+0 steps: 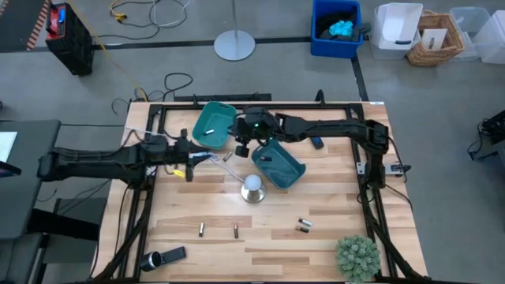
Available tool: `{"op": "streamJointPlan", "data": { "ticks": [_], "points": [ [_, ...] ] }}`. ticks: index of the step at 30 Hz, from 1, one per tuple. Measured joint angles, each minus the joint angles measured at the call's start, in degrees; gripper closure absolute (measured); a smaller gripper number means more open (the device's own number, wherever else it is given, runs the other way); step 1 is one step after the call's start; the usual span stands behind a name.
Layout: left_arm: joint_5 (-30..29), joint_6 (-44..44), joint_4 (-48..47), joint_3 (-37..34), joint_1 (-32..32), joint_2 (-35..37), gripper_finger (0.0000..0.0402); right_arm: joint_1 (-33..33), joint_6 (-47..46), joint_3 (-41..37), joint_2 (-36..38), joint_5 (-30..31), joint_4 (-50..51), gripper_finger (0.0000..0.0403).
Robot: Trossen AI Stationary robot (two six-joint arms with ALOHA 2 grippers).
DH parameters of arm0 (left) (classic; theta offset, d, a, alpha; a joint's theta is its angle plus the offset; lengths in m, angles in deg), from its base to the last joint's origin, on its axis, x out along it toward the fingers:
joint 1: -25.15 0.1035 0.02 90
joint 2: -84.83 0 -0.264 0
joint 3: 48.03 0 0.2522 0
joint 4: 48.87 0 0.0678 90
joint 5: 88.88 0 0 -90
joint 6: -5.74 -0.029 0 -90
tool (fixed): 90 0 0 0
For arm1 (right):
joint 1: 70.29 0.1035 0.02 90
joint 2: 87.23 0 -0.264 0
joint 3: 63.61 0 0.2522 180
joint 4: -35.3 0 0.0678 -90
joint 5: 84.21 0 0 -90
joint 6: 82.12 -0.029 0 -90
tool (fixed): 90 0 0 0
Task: Sort batteries
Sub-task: Put the silver battery into the green bin
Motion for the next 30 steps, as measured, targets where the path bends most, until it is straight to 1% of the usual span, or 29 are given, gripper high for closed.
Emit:
{"op": "streamJointPlan", "data": {
  "ticks": [4,8,11,20,26,30],
  "points": [
    [-0.05,1.01,3.61,0.00,2.37,-7.30,0.0308,-0.13,0.04,0.24,4.06,0.14,3.11,0.0293],
    [0.11,0.58,3.09,1.39,4.19,-11.79,0.0308,0.41,0.10,0.07,4.79,0.15,9.16,0.0282],
    [0.52,0.41,3.03,2.74,5.01,-13.66,0.0308,0.80,-0.05,0.02,4.79,-1.03,10.89,0.0275],
    [1.18,4.30,-6.04,5.64,6.86,-16.45,0.0308,3.67,0.93,0.07,4.40,-1.25,10.72,0.0272],
    [1.18,5.20,-6.75,5.66,7.67,-16.41,0.0308,6.30,0.88,0.07,3.94,-1.25,10.67,0.0272],
    [1.18,5.18,-6.75,5.66,7.72,-16.38,0.0308,9.62,0.90,0.07,3.85,-1.27,9.95,0.0272]
  ]
}}
